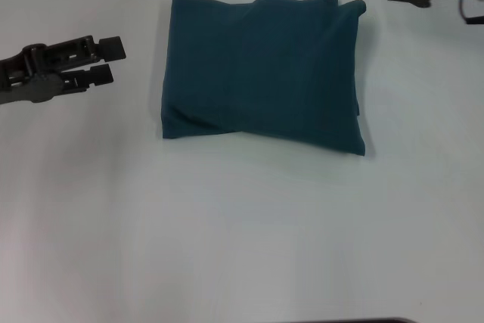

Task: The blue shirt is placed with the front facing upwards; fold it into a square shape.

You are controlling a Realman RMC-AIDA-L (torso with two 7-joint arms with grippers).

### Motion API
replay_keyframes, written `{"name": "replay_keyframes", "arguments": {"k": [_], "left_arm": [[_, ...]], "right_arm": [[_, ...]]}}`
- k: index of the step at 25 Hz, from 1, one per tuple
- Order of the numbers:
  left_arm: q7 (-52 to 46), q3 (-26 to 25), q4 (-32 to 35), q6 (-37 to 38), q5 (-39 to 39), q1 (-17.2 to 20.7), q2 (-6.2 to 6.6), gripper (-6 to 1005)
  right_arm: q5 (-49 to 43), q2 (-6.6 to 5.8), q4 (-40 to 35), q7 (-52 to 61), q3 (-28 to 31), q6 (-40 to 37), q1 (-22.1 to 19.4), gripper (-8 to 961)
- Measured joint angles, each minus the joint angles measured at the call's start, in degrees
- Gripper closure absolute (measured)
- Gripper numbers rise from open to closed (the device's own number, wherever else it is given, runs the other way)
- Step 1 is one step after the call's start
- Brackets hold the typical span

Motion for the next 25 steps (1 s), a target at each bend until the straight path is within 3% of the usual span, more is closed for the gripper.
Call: {"name": "replay_keyframes", "arguments": {"k": [5, 10, 13, 16, 21, 25], "left_arm": [[0.0, -0.1, 0.0, -0.1, 0.0, 0.1, -0.04, 62], [0.0, 0.0, 0.0, -0.2, 0.0, -0.2, -0.07, 63], [0.0, 0.1, 0.0, -0.2, 0.0, -0.2, -0.14, 63], [0.0, 0.0, 0.0, -0.5, 0.0, -0.2, -0.17, 62], [0.0, 0.0, 0.0, -0.6, 0.0, -0.2, -0.2, 63], [0.1, 0.0, 0.1, -0.6, 0.0, -0.2, -0.21, 63]], "right_arm": [[0.2, -2.23, -0.3, -0.2, 0.2, -5.6, -1.6, 803], [0.1, -2.26, 0.2, 2.0, 0.2, -4.9, -2.8, 739], [0.0, -2.16, 0.2, 2.9, 0.2, -4.4, -2.9, 609], [0.3, -1.62, 1.3, 3.2, 0.6, -3.0, -2.4, 479], [0.4, -0.32, 6.5, 3.9, 0.9, 2.3, 0.1, 357], [0.4, 1.07, 8.5, 3.9, 1.3, 6.3, 1.1, 385]]}}
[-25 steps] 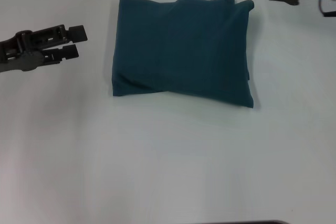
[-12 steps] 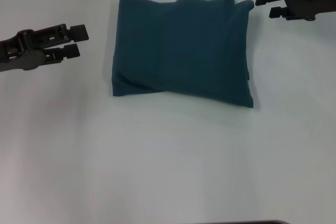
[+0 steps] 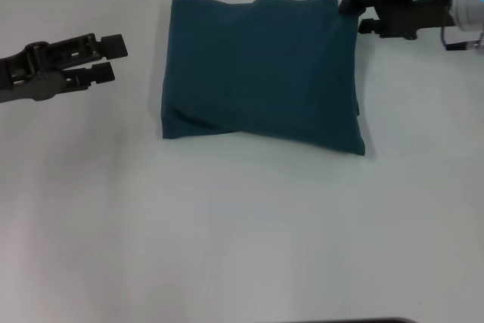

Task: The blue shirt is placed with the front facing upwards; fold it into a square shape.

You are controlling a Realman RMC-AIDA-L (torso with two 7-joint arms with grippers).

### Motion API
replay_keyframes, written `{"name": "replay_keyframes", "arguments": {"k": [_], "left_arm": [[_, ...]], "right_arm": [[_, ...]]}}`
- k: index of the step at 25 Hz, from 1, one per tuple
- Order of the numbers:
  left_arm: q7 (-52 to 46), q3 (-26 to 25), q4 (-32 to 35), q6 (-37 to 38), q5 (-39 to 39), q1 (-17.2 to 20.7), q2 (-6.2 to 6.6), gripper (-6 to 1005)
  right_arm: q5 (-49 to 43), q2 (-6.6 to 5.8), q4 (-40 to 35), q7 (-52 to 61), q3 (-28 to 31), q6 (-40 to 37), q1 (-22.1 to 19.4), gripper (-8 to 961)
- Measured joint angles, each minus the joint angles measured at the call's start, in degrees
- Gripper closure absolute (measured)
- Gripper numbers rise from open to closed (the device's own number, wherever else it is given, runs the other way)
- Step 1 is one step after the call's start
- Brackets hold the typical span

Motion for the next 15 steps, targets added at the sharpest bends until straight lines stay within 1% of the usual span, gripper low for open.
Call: {"name": "replay_keyframes", "arguments": {"k": [2, 10, 15], "left_arm": [[0.0, 0.0, 0.0, 0.0, 0.0, 0.0, 0.0, 63], [0.3, 0.2, 0.0, -0.5, 0.0, -0.1, 0.0, 62], [0.3, 0.4, 0.0, -1.1, 0.0, -0.1, 0.0, 62]], "right_arm": [[0.0, 0.39, 0.0, 0.1, 0.3, 1.0, 0.2, 398], [-0.1, 1.07, 0.1, -0.4, 0.0, 3.8, 0.3, 454], [-0.2, 1.15, 0.3, -0.9, 0.0, 4.0, 0.1, 488]]}}
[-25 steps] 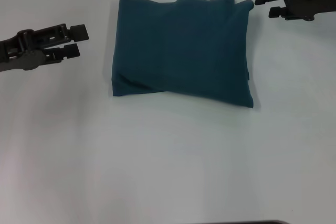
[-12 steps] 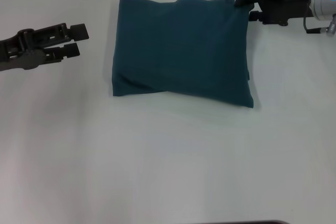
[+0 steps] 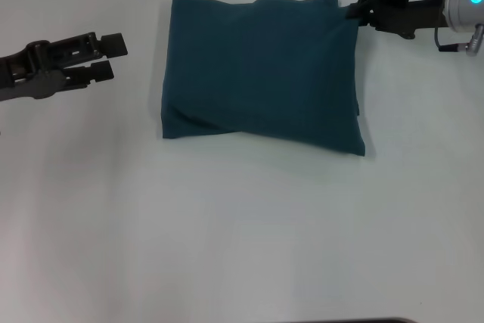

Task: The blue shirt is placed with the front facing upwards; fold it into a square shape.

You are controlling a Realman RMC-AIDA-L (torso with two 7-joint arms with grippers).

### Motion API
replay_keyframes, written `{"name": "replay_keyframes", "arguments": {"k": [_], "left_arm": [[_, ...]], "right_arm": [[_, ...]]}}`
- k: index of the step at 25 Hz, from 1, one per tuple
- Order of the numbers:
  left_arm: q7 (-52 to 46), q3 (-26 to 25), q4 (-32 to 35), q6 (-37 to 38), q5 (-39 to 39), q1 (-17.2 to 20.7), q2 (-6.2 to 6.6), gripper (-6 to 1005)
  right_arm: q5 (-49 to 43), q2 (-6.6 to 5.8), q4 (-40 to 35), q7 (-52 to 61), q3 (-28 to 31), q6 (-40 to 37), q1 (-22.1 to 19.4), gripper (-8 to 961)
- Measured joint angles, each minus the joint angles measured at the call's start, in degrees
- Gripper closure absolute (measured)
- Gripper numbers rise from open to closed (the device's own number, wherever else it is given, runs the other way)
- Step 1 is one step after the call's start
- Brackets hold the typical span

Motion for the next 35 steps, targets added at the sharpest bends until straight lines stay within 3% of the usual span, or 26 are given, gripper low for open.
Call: {"name": "replay_keyframes", "arguments": {"k": [11, 24, 35], "left_arm": [[0.0, 0.1, 0.0, -0.2, 0.0, 0.0, 0.0, 63], [-0.2, 0.0, 0.0, 0.0, 0.0, 0.0, 0.09, 63], [-0.3, -0.1, 0.0, 0.3, 0.0, 0.0, 0.03, 62]], "right_arm": [[0.2, 0.2, -0.8, -0.5, 0.3, 0.0, -0.3, 862], [0.2, 0.66, -7.7, -3.6, 0.3, -4.0, -0.3, 903], [0.2, 0.77, -8.0, -5.8, 0.3, -2.2, 0.0, 903]]}}
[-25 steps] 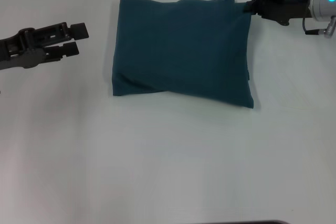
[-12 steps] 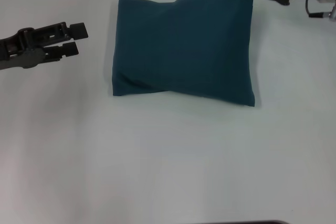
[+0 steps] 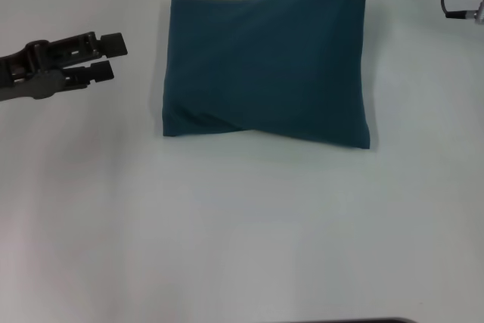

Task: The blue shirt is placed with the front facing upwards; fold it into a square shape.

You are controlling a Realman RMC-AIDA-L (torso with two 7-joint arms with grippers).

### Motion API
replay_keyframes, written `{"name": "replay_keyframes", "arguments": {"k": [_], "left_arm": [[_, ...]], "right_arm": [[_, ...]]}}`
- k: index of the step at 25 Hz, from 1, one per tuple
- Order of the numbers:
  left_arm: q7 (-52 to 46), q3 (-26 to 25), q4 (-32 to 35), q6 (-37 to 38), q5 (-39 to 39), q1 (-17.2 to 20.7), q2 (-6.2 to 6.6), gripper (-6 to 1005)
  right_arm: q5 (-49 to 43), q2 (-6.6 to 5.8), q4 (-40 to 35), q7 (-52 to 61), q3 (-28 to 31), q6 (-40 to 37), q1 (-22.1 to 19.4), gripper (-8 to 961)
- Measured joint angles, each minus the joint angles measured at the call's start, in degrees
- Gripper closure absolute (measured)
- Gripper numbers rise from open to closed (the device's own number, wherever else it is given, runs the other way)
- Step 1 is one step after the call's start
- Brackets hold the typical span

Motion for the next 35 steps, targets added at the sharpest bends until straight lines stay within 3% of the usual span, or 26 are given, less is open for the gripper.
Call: {"name": "replay_keyframes", "arguments": {"k": [13, 28, 35], "left_arm": [[-0.4, 0.2, 0.0, 0.0, 0.0, 0.0, -0.1, 64], [-0.5, 0.2, 0.0, 0.1, 0.0, 0.0, -0.13, 63], [-0.6, 0.2, 0.0, 0.2, 0.0, 0.0, -0.12, 62]], "right_arm": [[-0.5, 2.5, 2.3, -1.0, -6.1, 11.3, 3.1, 903], [-0.7, 1.39, 4.3, 1.2, -7.8, 13.2, 3.2, 904], [-0.7, 1.74, 4.4, 0.7, -7.8, 14.9, 3.2, 904]]}}
